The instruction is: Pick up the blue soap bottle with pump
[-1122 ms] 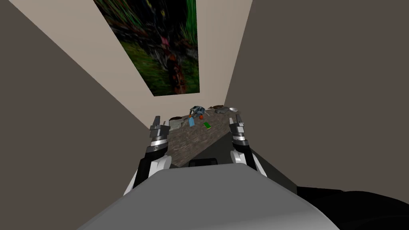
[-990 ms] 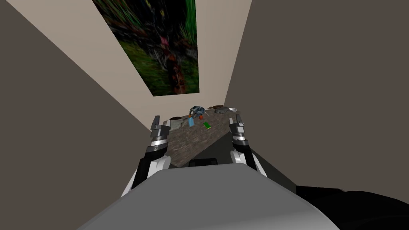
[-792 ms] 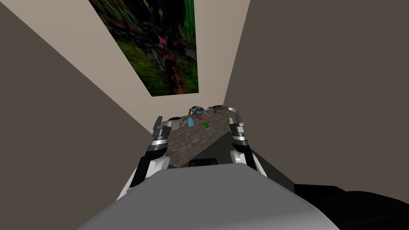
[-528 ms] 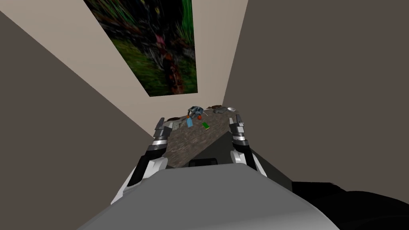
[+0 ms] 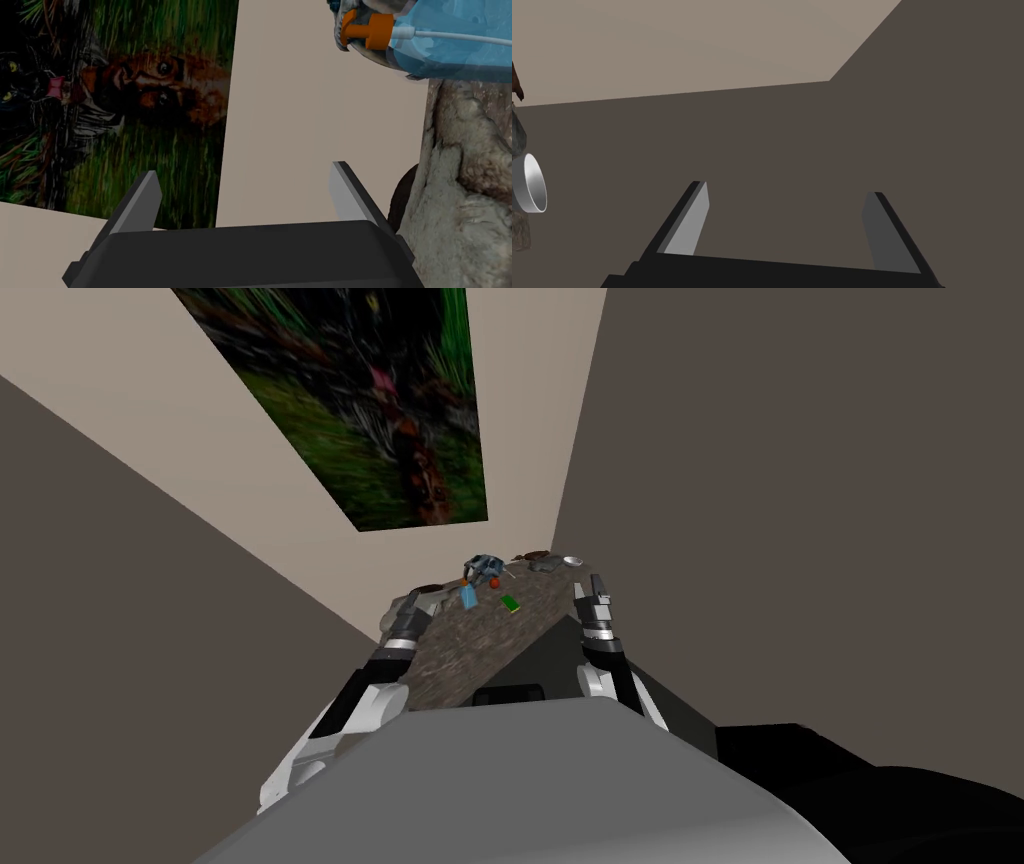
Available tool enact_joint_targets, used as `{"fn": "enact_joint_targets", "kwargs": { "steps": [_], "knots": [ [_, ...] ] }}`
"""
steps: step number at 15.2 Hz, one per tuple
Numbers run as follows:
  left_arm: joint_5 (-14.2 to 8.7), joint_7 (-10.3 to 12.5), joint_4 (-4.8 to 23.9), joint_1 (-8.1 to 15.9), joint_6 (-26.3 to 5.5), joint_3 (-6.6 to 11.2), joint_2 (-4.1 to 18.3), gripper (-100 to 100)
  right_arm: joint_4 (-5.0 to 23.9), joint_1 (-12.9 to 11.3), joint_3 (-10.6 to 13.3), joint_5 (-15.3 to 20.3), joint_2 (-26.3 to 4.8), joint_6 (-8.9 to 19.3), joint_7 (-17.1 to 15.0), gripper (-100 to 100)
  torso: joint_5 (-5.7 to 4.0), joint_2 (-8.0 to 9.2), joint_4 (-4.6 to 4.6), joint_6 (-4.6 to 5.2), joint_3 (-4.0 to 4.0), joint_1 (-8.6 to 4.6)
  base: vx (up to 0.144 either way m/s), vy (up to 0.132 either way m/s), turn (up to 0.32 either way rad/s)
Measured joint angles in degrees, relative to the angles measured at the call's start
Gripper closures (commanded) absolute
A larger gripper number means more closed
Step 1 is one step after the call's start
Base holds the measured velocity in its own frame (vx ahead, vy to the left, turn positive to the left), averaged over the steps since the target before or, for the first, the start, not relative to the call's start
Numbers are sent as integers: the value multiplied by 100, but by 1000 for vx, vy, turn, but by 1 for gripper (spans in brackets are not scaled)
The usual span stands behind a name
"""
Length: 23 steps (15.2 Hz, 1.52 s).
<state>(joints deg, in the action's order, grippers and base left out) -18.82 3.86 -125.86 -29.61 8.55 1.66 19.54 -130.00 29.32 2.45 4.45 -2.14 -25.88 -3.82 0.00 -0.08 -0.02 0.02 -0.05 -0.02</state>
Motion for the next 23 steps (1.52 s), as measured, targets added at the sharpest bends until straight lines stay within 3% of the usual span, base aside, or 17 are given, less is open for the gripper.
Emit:
{"fn": "enact_joint_targets", "kwargs": {
  "steps": [5, 8, 10, 19, 23],
  "knots": [
    [-490, 168, 258, 40, -510, 97, 495, -100, 0, 0, 0, 0, 0, 0, 0, 0, 0, 1, 0, 1, 1, 0, 12, -9, -99],
    [-900, 345, 540, 97, -871, 199, 925, -100, 0, 0, 0, 0, 0, 0, 0, 0, 0, -1, 0, -1, -1, 1, 17, -10, -82],
    [-1077, 387, 600, 102, -1096, 218, 1067, -100, 0, 0, 0, 0, 0, 0, 0, 0, -1, 0, 0, 0, 0, -1, 15, -15, -98],
    [-2159, 780, 1209, 172, -2074, 410, 2104, -100, 0, 0, 0, 0, 0, 0, 0, 0, -1, 0, 0, 0, 0, -2, 15, -12, -100],
    [-2548, 907, 1428, 212, -2472, 458, 2434, -100, 0, 0, 0, 0, 0, 0, 0, 0, -2, 0, 0, -2, 0, -4, 16, -15, -100]
  ]
}}
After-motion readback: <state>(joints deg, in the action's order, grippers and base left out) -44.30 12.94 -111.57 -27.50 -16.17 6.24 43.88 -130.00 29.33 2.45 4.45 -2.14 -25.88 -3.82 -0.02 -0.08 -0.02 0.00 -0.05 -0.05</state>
